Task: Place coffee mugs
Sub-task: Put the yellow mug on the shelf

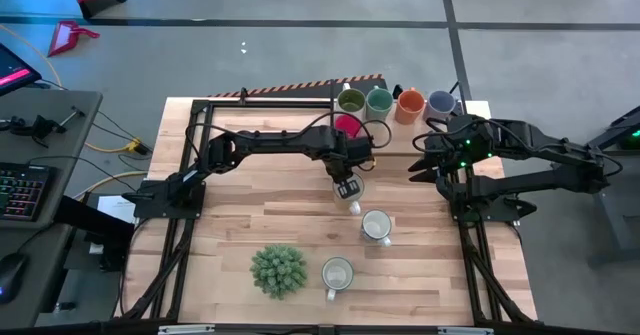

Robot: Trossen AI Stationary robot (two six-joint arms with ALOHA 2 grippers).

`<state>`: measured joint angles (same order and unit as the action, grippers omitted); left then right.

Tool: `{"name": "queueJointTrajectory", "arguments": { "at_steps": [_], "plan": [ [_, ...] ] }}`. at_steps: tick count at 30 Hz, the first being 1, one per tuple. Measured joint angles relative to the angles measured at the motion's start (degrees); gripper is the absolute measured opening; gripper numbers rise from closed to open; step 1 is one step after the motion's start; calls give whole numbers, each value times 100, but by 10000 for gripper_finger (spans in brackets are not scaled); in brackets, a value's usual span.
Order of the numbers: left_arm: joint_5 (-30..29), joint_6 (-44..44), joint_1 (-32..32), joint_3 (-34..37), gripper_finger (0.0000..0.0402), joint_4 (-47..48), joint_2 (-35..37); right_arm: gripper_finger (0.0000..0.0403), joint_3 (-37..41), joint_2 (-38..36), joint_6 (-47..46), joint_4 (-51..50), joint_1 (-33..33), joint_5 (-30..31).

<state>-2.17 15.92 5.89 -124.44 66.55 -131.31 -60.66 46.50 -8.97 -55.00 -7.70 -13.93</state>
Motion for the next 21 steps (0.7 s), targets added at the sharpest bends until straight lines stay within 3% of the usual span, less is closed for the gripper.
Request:
{"name": "queueJointTrajectory", "arguments": {
  "at_steps": [21],
  "plan": [
    [2,-2,-79,-2,17,30,-22,114,0,-2,2,-4,-2,2]
  ]
}}
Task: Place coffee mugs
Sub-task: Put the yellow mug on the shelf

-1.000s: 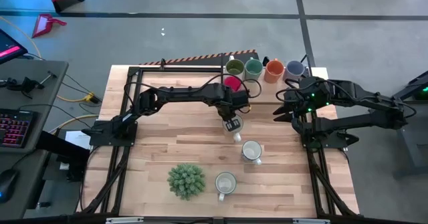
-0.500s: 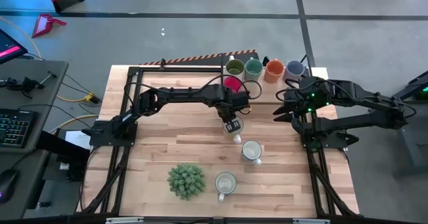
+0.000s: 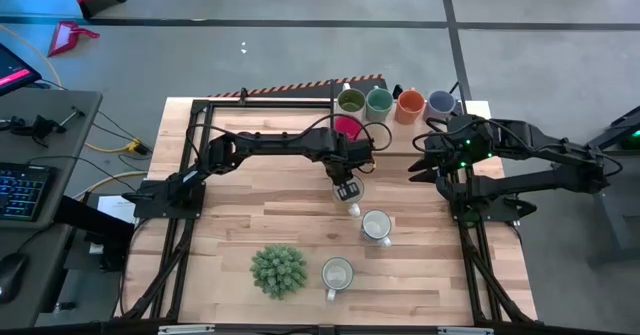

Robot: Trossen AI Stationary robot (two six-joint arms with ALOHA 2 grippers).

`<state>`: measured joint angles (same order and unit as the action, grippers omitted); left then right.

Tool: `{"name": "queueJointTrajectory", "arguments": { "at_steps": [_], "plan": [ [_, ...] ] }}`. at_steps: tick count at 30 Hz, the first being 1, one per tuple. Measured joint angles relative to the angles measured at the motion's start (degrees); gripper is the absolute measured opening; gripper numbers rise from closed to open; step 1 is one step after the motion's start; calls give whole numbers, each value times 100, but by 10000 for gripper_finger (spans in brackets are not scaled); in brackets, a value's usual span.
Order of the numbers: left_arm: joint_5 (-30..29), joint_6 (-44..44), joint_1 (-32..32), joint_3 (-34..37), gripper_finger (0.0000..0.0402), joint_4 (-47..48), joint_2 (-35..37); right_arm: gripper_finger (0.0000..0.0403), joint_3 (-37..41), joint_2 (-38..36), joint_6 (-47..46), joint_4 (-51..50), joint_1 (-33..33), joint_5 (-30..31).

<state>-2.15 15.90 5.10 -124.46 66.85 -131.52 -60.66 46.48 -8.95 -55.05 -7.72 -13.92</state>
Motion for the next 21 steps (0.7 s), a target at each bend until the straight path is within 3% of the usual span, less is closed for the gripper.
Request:
{"name": "queueJointTrajectory", "arguments": {
  "at_steps": [21],
  "plan": [
    [9,155,-7,-10,83,-4,-11,114,0,0,-17,-2,2,-282]
  ]
}}
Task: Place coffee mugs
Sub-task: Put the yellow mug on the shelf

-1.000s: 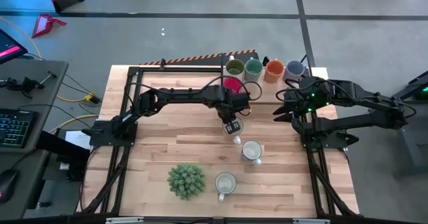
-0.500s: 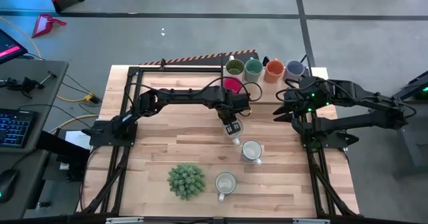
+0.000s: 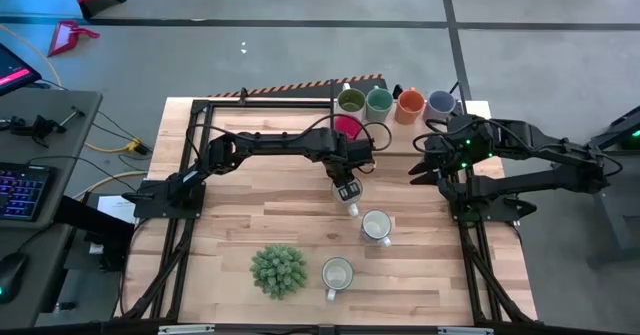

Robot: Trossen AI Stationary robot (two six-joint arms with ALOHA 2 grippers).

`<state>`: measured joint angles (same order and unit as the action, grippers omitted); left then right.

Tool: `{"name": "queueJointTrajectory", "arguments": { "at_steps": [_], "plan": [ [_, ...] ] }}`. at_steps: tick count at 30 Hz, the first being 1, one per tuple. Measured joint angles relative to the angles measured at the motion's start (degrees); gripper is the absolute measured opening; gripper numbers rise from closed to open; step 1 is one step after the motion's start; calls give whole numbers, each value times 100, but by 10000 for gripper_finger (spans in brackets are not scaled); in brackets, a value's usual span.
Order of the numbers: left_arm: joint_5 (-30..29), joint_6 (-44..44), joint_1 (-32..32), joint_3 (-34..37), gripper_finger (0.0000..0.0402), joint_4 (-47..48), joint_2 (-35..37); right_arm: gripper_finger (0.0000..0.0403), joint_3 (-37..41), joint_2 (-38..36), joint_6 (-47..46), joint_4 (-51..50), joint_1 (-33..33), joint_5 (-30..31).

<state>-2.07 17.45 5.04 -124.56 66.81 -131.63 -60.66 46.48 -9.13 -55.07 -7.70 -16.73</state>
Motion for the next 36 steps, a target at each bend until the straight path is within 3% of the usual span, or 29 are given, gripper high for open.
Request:
{"name": "queueJointTrajectory", "arguments": {
  "at_steps": [12,19,25,28,31,36],
  "plan": [
    [-146,42,29,1,146,410,75,114,0,0,0,-1,0,-24],
    [-186,-74,111,3,157,657,638,114,0,28,33,11,0,-16],
    [-186,-920,56,-1,153,1300,1484,114,0,246,59,95,0,42],
    [-287,-1231,6,3,152,1832,1893,114,2,369,55,-131,0,262],
    [-421,-1368,-35,3,152,2306,2333,114,0,391,-114,-439,0,963],
    [-545,-1484,-72,277,152,2311,3193,114,-2,125,-3,-1161,-1,1753]
  ]
}}
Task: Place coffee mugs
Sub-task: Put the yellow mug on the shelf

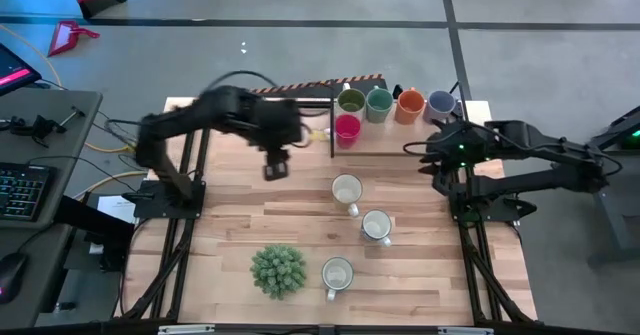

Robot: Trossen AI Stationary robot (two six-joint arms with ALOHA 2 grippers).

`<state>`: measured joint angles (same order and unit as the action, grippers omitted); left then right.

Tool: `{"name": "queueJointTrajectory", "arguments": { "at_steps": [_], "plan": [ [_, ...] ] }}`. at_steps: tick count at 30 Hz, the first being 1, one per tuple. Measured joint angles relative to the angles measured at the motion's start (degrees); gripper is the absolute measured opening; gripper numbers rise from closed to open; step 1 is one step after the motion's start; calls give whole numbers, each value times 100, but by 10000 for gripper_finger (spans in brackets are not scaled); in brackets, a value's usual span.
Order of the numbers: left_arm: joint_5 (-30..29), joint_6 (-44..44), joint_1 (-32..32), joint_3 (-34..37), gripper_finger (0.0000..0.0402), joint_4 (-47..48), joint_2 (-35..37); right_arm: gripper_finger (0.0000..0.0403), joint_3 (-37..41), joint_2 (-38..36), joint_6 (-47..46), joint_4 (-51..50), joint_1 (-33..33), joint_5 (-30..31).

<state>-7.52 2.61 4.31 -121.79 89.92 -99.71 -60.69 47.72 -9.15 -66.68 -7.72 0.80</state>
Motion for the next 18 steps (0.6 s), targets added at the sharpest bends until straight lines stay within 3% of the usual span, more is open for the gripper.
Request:
{"name": "queueJointTrajectory", "arguments": {
  "at_steps": [4,8,14,18],
  "plan": [
    [-53,219,-64,1046,152,-81,994,114,0,-267,-195,-209,-1,14],
    [-28,740,-234,2597,152,-521,2083,114,2,-398,-393,-299,1,-48],
    [259,1533,-698,5174,152,-2295,3725,114,428,-386,-842,-116,90,-295],
    [258,1903,-979,6517,152,-3734,4500,114,1027,-391,-1251,928,305,-269]
  ]
}}
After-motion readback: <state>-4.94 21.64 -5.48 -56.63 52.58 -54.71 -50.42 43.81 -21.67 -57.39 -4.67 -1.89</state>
